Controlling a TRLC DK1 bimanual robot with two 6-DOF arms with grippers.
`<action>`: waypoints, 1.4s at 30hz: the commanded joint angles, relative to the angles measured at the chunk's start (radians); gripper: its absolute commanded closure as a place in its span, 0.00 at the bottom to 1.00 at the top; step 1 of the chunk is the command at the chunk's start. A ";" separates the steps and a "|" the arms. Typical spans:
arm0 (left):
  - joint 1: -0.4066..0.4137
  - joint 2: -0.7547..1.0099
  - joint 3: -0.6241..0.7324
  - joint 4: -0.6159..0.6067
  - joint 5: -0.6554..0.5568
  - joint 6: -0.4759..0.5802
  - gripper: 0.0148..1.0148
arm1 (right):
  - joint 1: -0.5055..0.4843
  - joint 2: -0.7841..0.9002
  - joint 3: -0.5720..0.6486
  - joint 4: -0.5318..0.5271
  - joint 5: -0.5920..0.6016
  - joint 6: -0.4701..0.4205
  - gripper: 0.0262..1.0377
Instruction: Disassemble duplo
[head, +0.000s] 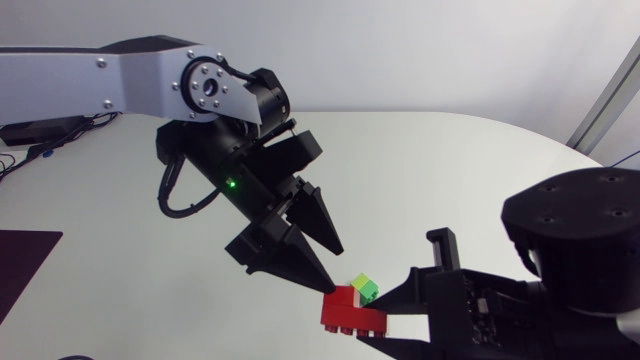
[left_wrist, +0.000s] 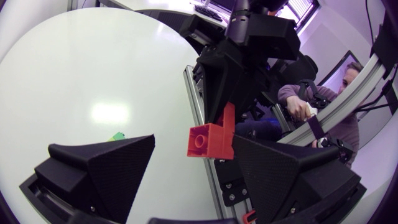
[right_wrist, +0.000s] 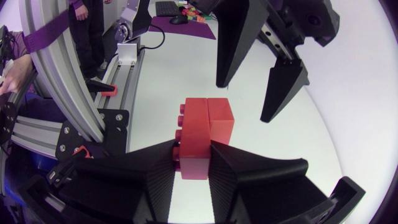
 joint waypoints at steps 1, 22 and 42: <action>-0.011 0.044 0.040 -0.038 0.035 0.071 0.21 | 0.024 -0.013 0.027 -0.004 0.027 0.020 0.86; -0.040 0.182 0.207 -0.343 0.099 0.323 0.37 | 0.129 -0.027 0.016 0.071 0.202 -0.112 0.86; -0.043 0.288 0.328 -0.478 0.101 0.403 0.47 | 0.209 -0.047 -0.061 0.120 0.360 -0.231 0.85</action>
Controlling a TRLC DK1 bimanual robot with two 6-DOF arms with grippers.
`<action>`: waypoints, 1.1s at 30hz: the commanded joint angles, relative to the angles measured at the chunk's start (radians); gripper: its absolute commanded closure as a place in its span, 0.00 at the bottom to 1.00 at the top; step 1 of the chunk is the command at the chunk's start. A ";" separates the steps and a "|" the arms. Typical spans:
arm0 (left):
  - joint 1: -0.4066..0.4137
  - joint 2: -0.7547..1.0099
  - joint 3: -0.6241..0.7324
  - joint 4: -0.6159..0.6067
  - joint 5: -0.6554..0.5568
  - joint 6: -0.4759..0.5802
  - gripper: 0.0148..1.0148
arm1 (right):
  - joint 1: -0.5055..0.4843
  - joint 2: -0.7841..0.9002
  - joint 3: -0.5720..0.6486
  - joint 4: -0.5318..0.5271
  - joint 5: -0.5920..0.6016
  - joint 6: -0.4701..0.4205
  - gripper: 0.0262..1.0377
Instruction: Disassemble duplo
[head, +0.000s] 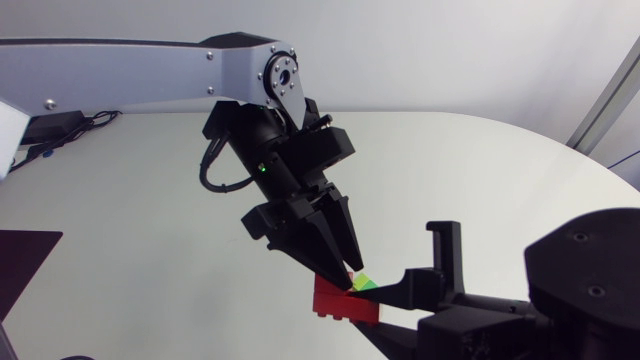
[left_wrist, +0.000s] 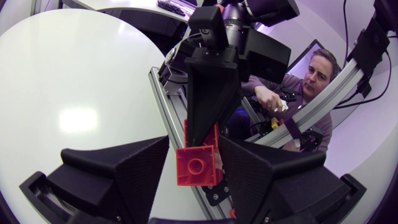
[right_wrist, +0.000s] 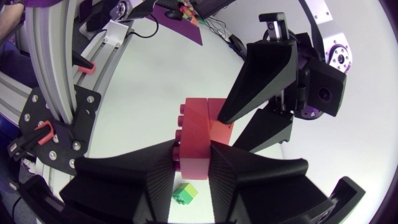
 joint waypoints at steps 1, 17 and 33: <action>-0.003 0.024 0.019 -0.023 0.019 0.033 0.47 | 0.011 -0.020 -0.037 0.012 0.025 -0.039 0.85; -0.031 0.057 0.006 -0.024 0.019 0.042 0.52 | 0.014 -0.083 -0.080 0.031 0.071 -0.056 0.85; -0.054 0.089 -0.002 -0.024 0.016 0.038 0.63 | 0.023 -0.119 -0.088 0.048 0.088 -0.052 0.85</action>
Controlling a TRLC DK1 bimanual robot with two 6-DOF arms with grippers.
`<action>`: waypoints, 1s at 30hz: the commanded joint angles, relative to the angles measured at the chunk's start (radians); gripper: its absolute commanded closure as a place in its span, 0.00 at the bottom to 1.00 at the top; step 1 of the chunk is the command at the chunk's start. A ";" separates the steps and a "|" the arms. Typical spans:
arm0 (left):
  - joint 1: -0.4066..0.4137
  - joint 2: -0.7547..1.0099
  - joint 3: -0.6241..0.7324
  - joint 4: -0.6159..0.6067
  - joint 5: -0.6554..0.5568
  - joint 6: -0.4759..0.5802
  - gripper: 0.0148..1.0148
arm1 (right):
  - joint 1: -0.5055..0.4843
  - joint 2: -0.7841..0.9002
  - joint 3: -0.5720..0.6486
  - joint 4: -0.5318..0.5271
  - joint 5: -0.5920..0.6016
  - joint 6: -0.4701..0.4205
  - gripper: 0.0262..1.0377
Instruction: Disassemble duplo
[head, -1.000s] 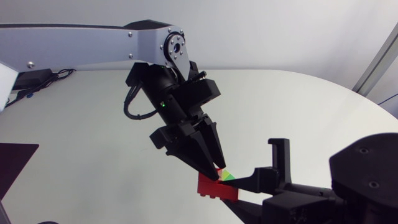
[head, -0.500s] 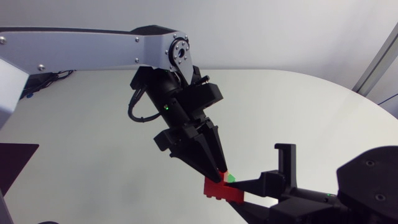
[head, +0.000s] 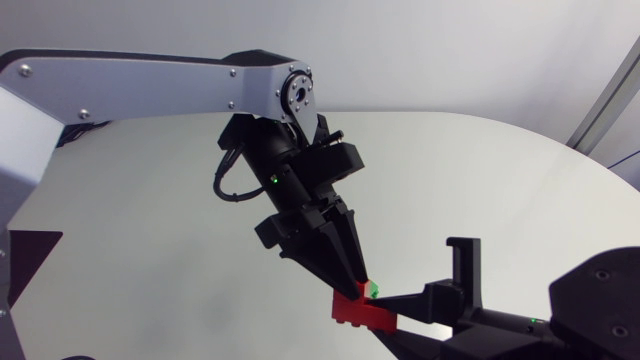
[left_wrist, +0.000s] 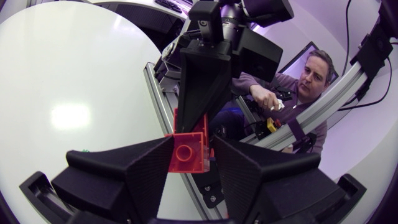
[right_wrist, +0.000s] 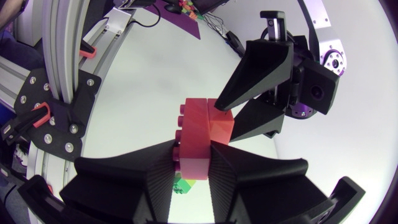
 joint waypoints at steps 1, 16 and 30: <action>-0.023 0.040 -0.004 -0.015 0.005 0.034 0.65 | 0.004 -0.016 -0.002 0.056 0.027 -0.027 0.85; -0.043 0.020 -0.042 0.011 -0.028 0.037 0.79 | 0.010 0.004 -0.007 0.080 0.047 -0.023 0.85; -0.044 -0.092 -0.100 0.243 -0.104 -0.158 0.79 | 0.012 0.032 -0.028 0.086 0.041 0.027 0.85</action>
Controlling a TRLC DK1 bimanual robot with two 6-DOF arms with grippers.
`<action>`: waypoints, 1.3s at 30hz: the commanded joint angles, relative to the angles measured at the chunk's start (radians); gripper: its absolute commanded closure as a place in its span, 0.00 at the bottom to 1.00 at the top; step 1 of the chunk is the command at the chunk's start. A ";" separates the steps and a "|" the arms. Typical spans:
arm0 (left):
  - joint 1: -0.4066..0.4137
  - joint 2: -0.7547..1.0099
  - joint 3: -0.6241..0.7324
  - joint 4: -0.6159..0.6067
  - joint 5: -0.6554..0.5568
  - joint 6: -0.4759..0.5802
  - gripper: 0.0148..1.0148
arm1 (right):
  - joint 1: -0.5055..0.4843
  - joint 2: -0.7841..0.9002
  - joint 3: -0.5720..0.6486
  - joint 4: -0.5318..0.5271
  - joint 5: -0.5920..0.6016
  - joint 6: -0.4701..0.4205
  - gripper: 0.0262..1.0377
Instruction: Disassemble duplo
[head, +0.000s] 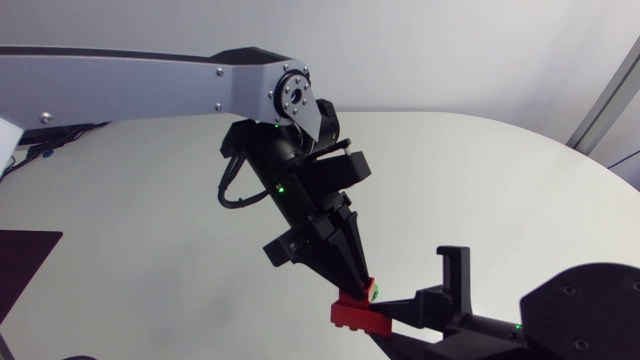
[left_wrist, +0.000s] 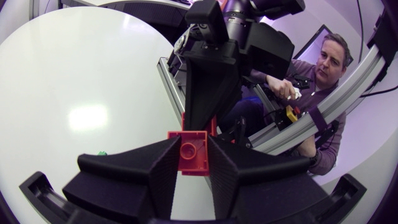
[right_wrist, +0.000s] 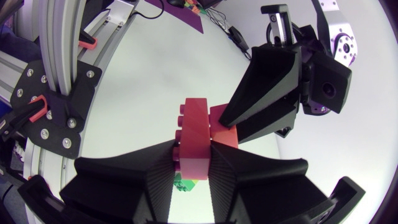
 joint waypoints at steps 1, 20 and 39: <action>-0.010 -0.025 -0.031 0.033 -0.017 -0.053 0.79 | 0.001 0.003 0.004 0.047 0.013 0.024 0.85; 0.179 -0.145 -0.453 0.832 -0.444 -0.440 0.76 | -0.125 -0.053 -0.076 0.014 0.007 0.010 0.84; 0.062 -0.263 -0.721 1.188 -0.666 -0.515 0.13 | -0.654 0.461 -0.215 0.666 -0.177 -0.212 0.84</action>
